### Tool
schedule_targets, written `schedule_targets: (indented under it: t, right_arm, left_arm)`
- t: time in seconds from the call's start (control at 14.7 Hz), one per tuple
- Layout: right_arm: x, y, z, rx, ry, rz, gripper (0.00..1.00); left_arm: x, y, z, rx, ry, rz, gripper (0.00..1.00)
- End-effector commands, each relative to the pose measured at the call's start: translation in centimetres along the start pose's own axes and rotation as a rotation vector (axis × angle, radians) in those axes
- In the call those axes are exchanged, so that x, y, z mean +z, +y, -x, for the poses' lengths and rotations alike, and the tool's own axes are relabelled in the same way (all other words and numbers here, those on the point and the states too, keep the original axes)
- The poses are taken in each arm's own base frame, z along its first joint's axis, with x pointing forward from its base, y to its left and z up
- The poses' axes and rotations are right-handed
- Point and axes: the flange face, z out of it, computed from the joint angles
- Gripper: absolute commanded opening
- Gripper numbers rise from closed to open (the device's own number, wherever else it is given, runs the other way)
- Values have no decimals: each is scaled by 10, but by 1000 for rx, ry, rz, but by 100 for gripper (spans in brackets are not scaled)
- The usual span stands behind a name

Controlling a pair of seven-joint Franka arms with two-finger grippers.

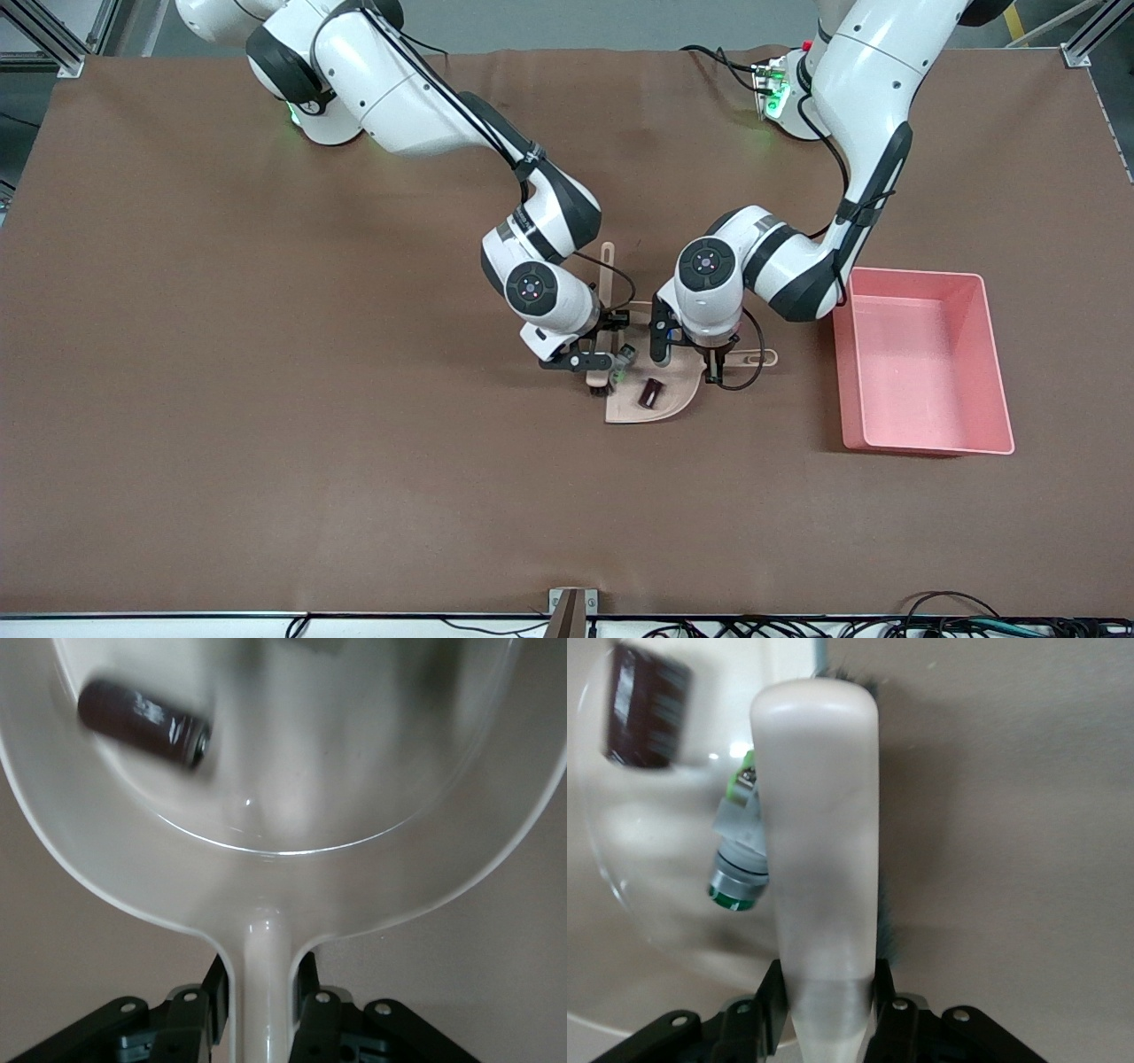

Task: Clean e-waste and dump in bin
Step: 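Lift the brush away from the dustpan with the right gripper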

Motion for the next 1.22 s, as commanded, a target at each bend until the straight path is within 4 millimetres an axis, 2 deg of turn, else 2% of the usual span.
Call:
schedule_targets:
  t: [0.0,0.27,0.34,0.48,0.75,0.95,1.15]
  right_arm:
    - [7,-18,12,-34,-24,-37,0]
    - [8,-23,18,-7,-58,-73,0]
    - [4,-17,13,-2,-59,-69,0]
    - [-18,-4,-3,12,-52,-69,0]
    - [-61,44,-39,6,-102,-36,0]
    - [-110,89,-59,3,-82,75,0]
    - [-155,156,-81,38,-69,146,0]
  left_arm:
    - [-1,-5,-4,-2,-19,-9,13]
    - [-2,-4,-4,-2,-19,-9,13]
    - [-2,-4,-4,-2,-19,-9,13]
    - [-3,-5,-3,0,-20,-10,13]
    - [1,-4,-2,4,-23,-4,13]
    - [1,-7,5,12,-19,-7,13]
    - [-3,-12,2,6,24,-45,12]
